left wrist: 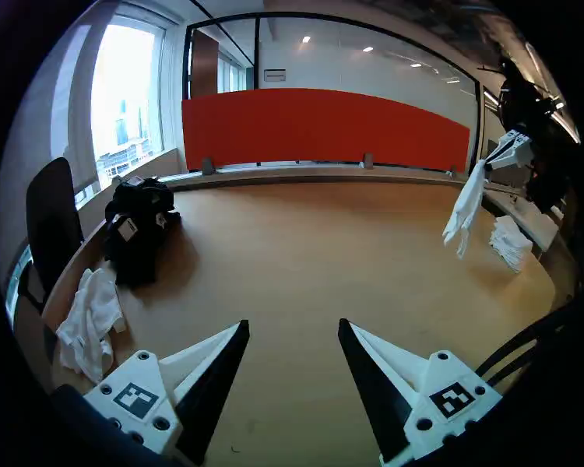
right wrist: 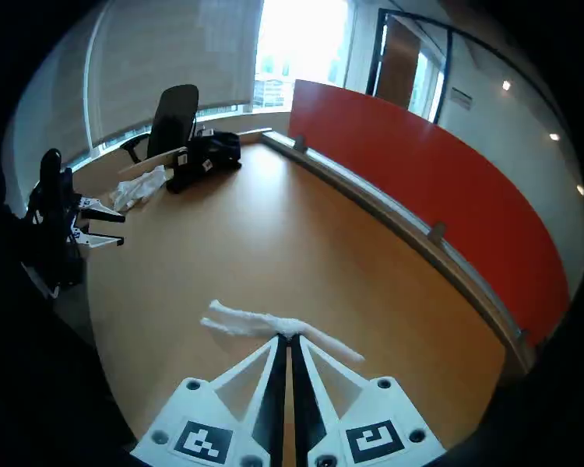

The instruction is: Fold towel

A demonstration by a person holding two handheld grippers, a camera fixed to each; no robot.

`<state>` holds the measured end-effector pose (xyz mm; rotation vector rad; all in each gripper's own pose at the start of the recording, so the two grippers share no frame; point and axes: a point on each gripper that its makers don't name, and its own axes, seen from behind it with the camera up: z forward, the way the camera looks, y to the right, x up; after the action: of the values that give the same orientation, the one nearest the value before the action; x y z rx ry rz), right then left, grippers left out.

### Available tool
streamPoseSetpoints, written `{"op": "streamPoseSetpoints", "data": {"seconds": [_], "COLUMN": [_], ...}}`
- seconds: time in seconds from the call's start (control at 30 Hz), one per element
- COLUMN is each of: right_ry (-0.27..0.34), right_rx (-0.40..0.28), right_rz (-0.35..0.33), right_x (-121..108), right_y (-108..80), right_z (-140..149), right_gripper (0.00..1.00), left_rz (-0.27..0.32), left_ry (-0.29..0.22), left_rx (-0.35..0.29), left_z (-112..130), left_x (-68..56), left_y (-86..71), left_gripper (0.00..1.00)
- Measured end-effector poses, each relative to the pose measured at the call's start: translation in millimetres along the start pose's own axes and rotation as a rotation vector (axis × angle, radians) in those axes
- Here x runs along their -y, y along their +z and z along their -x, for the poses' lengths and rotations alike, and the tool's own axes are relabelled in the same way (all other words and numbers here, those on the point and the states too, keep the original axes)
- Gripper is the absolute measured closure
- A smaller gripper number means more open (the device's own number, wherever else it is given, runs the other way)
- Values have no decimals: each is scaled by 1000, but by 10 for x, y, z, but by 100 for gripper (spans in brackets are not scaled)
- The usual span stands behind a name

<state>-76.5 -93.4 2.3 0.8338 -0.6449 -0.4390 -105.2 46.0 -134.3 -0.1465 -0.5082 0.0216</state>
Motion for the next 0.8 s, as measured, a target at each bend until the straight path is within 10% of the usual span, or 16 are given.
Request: {"op": "streamPoseSetpoints", "data": {"seconds": [0.8], "right_ry": [61], "right_rx": [73], "right_rz": [118], "right_x": [-909], "right_y": [-512], "right_z": [476], "right_gripper": [96], "left_rz": [-12], "left_ry": [0], "left_rx": [9], "left_z": [-43], "left_x": [14], "left_y": [3], "left_gripper": [16]}}
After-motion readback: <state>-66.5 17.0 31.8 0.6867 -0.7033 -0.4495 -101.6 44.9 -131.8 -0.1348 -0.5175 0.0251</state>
